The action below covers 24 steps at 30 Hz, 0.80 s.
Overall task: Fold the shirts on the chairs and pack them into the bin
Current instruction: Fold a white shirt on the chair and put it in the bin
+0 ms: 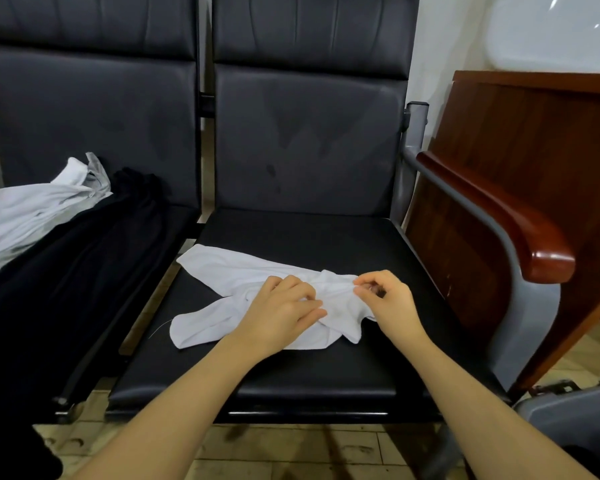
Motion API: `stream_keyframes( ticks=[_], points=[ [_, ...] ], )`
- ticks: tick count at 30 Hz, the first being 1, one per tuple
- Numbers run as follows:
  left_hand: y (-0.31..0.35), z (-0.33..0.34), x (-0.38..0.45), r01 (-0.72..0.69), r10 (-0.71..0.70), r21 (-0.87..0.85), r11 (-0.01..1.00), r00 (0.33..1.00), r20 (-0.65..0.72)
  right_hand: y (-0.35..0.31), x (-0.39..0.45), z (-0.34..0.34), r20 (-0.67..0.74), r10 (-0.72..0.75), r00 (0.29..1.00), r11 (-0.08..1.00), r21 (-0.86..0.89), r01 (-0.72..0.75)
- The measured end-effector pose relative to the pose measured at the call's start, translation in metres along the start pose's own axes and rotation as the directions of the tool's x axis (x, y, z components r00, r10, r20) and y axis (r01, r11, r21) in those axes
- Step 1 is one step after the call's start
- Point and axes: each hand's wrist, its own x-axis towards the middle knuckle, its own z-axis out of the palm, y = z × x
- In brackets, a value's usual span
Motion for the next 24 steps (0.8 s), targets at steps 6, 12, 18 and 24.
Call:
stream_keyframes(
  ticks=[6,12,18,24],
  points=[
    [-0.004,0.005,0.002,0.006,-0.006,0.039,0.999,1.000,0.006,-0.018,-0.004,0.000,0.033,-0.286,0.958,0.945,-0.154,0.288],
    [-0.002,0.003,0.003,0.026,-0.031,0.058,0.998,0.996,0.081,-0.007,-0.028,-0.014,0.358,-0.205,0.911,0.858,-0.382,0.343],
    [0.011,0.000,0.005,0.144,-0.150,0.058,0.988,0.982,0.111,-0.009,-0.034,-0.018,0.397,-0.156,0.905,0.812,-0.470,0.346],
    [0.016,-0.010,0.012,0.400,-0.383,-0.110,0.910,0.912,0.146,-0.012,-0.032,-0.019,0.385,-0.167,0.908,0.810,-0.471,0.349]
  ],
)
